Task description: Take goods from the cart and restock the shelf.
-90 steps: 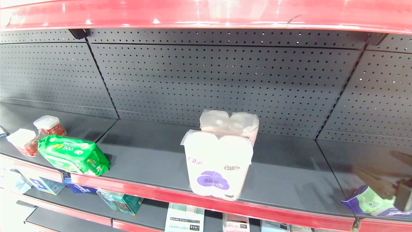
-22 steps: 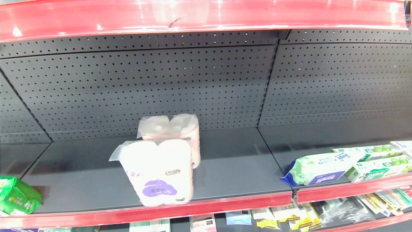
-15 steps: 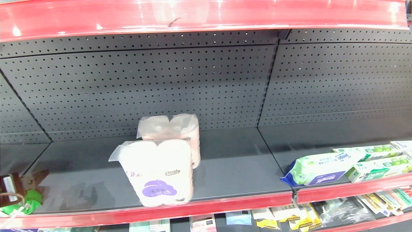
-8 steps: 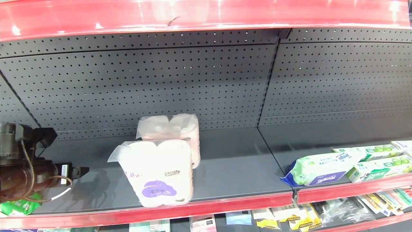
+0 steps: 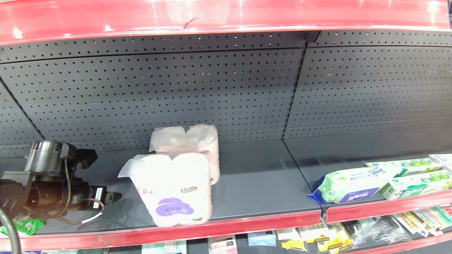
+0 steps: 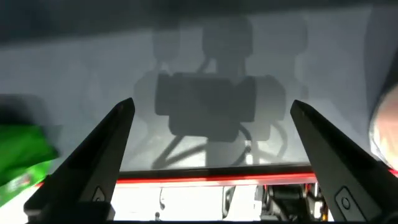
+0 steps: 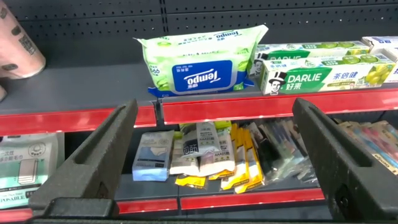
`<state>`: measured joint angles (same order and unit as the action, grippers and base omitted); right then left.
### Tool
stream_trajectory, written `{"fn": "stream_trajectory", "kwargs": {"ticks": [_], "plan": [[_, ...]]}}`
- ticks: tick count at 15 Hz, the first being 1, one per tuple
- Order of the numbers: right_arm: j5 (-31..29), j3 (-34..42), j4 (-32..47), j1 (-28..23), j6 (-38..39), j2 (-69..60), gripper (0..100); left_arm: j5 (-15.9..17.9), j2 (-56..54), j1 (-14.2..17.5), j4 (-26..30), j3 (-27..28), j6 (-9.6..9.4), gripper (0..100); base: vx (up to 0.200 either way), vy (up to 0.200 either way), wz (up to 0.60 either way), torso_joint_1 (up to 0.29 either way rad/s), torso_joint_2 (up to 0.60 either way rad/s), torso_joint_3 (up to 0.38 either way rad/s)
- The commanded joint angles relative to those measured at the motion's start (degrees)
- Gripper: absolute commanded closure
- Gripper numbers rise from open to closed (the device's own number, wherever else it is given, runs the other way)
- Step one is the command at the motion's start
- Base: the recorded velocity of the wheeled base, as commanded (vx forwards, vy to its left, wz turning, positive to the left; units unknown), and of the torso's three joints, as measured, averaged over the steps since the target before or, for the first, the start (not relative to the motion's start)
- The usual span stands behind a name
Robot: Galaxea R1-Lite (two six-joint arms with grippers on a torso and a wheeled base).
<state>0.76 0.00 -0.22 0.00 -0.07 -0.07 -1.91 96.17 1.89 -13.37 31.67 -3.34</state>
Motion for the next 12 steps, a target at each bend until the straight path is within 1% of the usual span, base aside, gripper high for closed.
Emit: {"fn": "stream_trajectory", "kwargs": {"ticks": [1, 4, 5, 9, 12], "plan": [[0.0, 0.0, 0.0, 0.0, 0.0, 0.1, 0, 0.0, 2.6, -2.5, -0.2, 0.8, 0.00, 0, 0.000, 0.000, 0.00, 0.000, 0.00, 0.000], [0.0, 0.0, 0.0, 0.0, 0.0, 0.1, 0, 0.0, 5.7, -6.3, -2.4, 2.4, 0.53, 0, 0.000, 0.000, 0.00, 0.000, 0.00, 0.000], [0.0, 0.0, 0.0, 0.0, 0.0, 0.1, 0, 0.0, 6.7, -7.0, -3.1, 2.9, 0.62, 0, 0.000, 0.000, 0.00, 0.000, 0.00, 0.000], [0.0, 0.0, 0.0, 0.0, 0.0, 0.1, 0, -0.1, 7.6, -8.0, -3.2, 3.7, 0.70, 0, 0.000, 0.000, 0.00, 0.000, 0.00, 0.000], [0.0, 0.0, 0.0, 0.0, 0.0, 0.1, 0, 0.0, 8.1, -9.4, -3.2, 4.8, 0.70, 0, 0.000, 0.000, 0.00, 0.000, 0.00, 0.000]]}}
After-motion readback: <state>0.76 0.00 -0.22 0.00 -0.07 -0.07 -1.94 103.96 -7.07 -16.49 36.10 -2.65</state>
